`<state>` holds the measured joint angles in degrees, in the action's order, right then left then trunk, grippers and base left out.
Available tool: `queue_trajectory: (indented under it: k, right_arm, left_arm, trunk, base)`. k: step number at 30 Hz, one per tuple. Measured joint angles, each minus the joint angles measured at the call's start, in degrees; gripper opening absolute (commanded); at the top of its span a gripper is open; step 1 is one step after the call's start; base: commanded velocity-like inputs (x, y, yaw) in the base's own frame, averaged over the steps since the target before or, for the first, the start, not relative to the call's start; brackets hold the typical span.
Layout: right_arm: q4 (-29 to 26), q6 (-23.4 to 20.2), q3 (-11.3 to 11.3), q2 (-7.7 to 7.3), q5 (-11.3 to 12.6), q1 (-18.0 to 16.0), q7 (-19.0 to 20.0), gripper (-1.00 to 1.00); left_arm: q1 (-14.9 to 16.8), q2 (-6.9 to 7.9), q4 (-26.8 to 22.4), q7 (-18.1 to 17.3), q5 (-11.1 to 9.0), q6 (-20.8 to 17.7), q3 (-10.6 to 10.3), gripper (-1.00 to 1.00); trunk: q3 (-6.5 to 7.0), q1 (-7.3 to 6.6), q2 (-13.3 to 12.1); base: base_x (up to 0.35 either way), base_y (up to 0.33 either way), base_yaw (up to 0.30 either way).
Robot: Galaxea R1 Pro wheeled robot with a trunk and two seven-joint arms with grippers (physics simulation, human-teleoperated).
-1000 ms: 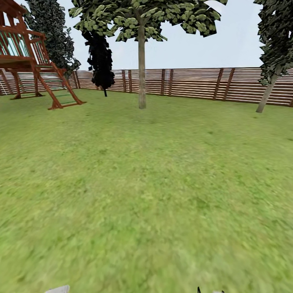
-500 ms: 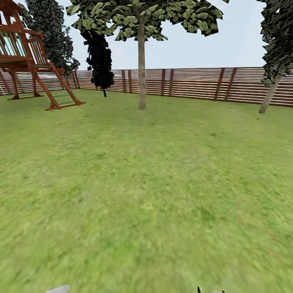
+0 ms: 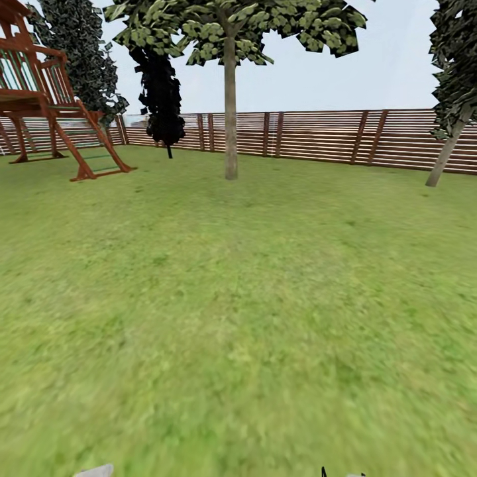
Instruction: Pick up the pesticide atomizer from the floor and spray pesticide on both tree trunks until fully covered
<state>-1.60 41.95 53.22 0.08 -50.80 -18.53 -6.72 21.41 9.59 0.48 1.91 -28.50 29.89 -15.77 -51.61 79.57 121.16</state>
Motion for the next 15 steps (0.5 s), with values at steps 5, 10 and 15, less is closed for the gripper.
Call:
queue_trajectory:
  k: [5, 10, 15]
  right_arm:
    - [0.0, 0.0, 0.0, 0.0, 0.0, -0.01, -0.03, 1.0]
    - [0.0, 0.0, 0.0, 0.0, 0.0, 0.0, -0.02, 1.0]
    - [0.0, 0.0, 0.0, 0.0, 0.0, 0.01, 0.01, 1.0]
  left_arm:
    - [0.0, 0.0, 0.0, 0.0, 0.0, 0.0, 0.0, -1.0]
    - [0.0, -0.01, 0.0, 0.0, 0.0, 0.0, 0.0, -1.0]
    - [0.0, -0.02, 0.0, 0.0, 0.0, 0.0, 0.01, -1.0]
  trunk:
    - [0.0, 0.0, 0.0]
    - [0.0, 0.0, 0.0]
    - [0.0, 0.0, 0.0]
  base:
    - [0.339, 0.0, 0.0]
    - [0.339, 0.0, 0.0]
    - [0.339, 0.0, 0.0]
